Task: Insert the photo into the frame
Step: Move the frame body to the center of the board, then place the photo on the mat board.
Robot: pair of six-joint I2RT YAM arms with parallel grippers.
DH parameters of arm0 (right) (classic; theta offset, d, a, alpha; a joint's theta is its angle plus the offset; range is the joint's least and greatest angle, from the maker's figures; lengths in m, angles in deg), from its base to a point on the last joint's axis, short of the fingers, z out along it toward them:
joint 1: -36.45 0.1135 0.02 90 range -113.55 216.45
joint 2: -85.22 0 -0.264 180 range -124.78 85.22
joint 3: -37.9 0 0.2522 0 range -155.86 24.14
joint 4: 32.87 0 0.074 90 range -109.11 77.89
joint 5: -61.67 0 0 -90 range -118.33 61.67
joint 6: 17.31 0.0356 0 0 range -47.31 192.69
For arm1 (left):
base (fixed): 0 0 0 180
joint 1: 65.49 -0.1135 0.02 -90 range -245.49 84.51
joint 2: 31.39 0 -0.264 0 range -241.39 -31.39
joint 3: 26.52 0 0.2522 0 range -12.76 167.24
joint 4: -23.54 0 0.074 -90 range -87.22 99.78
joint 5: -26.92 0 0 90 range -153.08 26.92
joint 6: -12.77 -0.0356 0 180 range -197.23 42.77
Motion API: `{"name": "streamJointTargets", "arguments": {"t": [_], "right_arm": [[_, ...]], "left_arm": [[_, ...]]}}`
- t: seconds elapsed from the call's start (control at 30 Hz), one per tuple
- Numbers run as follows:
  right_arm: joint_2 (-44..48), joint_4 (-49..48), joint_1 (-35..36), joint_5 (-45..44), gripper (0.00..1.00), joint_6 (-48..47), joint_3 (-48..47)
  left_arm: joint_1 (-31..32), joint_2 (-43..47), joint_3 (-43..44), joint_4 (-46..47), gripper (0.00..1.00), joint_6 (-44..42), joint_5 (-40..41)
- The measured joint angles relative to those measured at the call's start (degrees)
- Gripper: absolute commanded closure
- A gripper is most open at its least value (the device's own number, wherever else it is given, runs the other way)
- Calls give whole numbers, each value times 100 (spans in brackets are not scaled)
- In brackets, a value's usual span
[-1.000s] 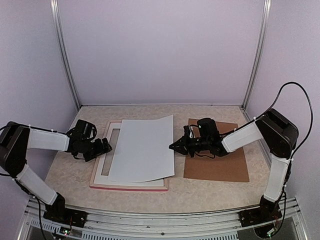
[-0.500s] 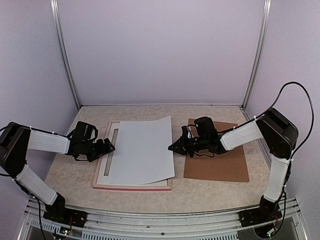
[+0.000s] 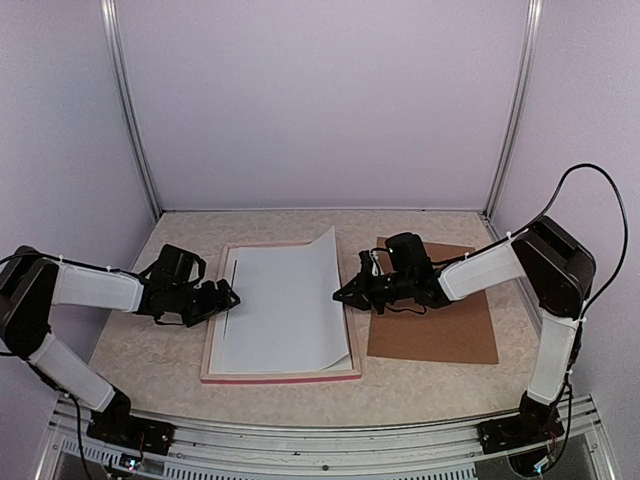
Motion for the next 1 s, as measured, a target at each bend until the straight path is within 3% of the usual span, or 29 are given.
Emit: {"name": "streamJointTargets", "arguments": {"t": [0.37,1.0], "right_arm": [[426,66,0,273,100,-120,-76],[570,190,343,737,100,-76,-1488]], "left_arm": [[-96,352,4,-7,1,15,76],[-929,1609,160,-586,1,-52,459]]}}
